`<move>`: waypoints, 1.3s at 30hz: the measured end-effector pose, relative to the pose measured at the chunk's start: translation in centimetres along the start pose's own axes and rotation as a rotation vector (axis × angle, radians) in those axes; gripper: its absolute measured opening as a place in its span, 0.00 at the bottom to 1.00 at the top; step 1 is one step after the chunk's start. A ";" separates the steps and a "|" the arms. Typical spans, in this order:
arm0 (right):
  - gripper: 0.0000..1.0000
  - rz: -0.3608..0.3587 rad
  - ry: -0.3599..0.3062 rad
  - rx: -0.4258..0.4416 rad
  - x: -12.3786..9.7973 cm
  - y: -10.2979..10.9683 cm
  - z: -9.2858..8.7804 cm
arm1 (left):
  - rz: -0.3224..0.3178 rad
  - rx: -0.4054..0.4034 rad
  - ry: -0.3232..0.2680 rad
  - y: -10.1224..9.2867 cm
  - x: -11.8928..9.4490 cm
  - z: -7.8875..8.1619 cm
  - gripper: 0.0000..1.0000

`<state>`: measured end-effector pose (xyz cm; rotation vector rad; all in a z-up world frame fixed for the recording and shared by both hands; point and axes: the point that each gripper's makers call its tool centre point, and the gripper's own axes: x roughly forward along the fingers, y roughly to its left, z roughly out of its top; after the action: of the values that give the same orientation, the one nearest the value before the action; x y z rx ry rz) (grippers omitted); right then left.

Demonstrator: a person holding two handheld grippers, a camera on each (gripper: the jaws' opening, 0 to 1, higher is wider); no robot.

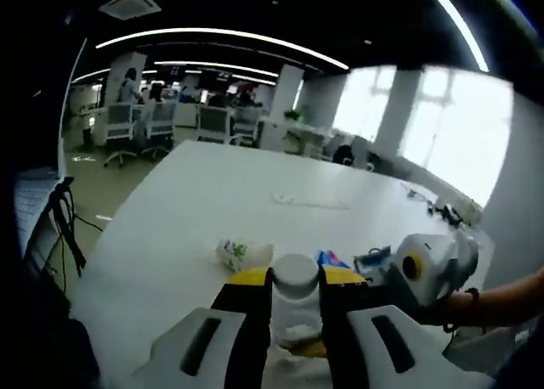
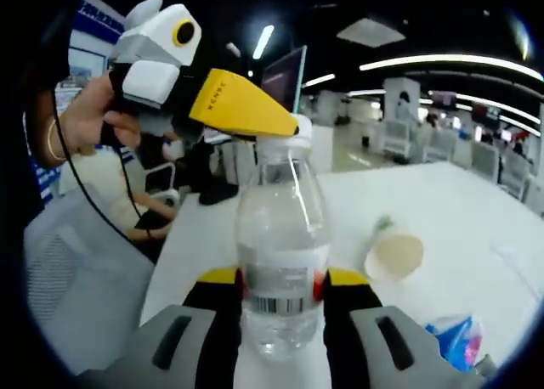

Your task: Arrange the tabletop items into an orderly group along one side of the table until the central work area is clear of visible clutter.

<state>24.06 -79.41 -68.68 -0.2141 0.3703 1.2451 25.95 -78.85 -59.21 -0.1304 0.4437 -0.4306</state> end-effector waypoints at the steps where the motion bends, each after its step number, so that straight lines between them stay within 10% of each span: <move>1: 0.33 0.013 0.002 -0.013 0.1 0.1 -0.1 | 0.001 0.043 0.002 -0.1 0.0 0.0 0.19; 39: 0.34 0.189 0.015 -0.052 -0.7 1.2 -1.5 | -0.012 0.149 0.020 -2.8 -0.2 -1.4 0.20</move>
<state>22.52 -80.21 -69.76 -0.2370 0.3774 1.4416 24.09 -81.35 -59.73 0.0158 0.4291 -0.4755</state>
